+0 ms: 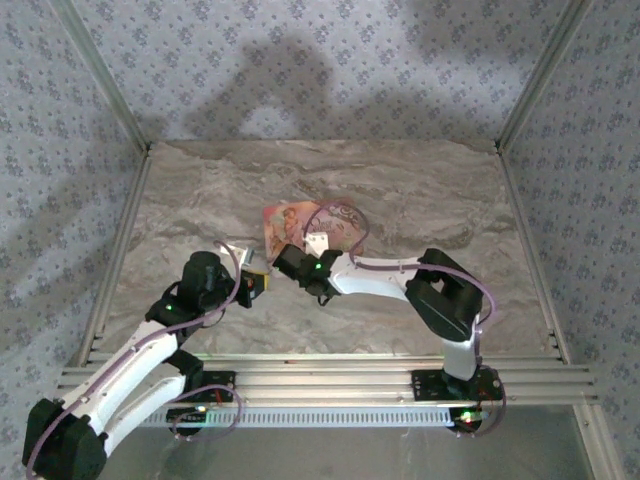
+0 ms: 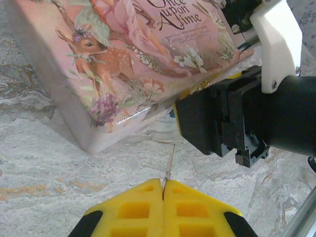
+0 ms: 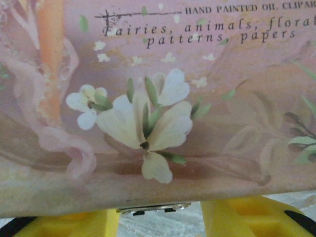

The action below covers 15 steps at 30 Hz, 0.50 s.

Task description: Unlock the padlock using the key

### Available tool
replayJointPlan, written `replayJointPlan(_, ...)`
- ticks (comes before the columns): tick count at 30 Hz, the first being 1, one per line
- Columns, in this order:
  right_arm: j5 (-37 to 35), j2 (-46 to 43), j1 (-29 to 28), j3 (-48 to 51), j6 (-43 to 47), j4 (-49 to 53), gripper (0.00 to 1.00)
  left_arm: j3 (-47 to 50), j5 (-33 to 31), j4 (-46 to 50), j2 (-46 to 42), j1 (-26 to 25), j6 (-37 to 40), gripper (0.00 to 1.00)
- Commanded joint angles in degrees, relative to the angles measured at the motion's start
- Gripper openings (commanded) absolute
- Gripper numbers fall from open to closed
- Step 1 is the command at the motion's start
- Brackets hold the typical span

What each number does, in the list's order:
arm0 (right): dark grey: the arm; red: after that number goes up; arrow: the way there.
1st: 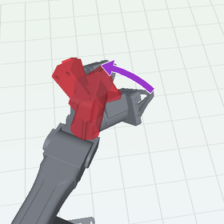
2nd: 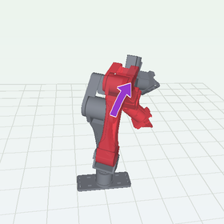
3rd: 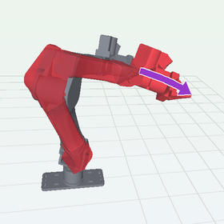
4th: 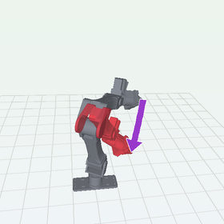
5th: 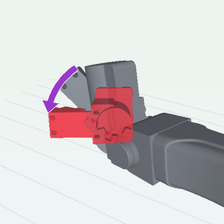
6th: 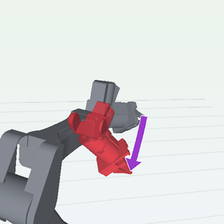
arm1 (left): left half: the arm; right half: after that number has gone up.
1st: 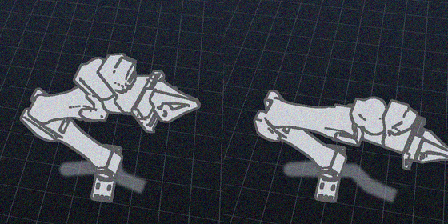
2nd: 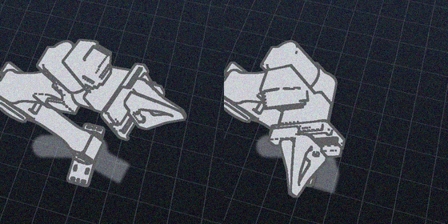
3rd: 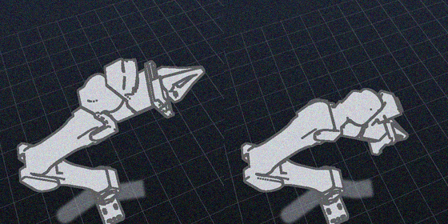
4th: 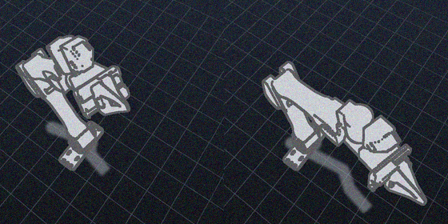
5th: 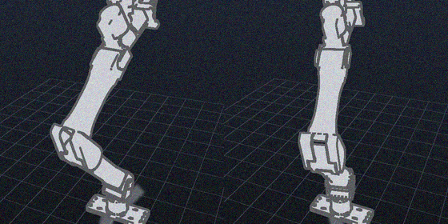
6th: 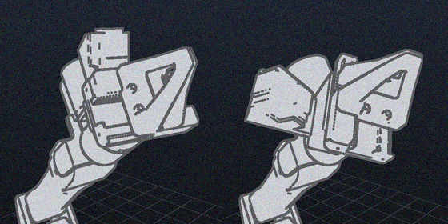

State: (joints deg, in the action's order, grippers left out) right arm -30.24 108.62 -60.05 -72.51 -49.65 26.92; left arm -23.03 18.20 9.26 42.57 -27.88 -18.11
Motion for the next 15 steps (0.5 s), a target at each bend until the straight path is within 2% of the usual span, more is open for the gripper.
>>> replayJointPlan(1,-1.6,2.5,1.3,-2.4,0.5,-0.7,0.46,0.5,0.5,-0.5,0.3,-0.2,-0.5,0.00)
replayJointPlan(8,-1.4,7.4,2.5,-6.5,3.4,-1.5,0.44,0.0,1.3,0.7,-0.5,-0.2,0.1,0.00)
replayJointPlan(15,-0.9,6.8,3.3,-7.5,5.0,-2.0,0.22,1.4,0.5,0.5,-2.4,-0.2,-0.2,0.00)
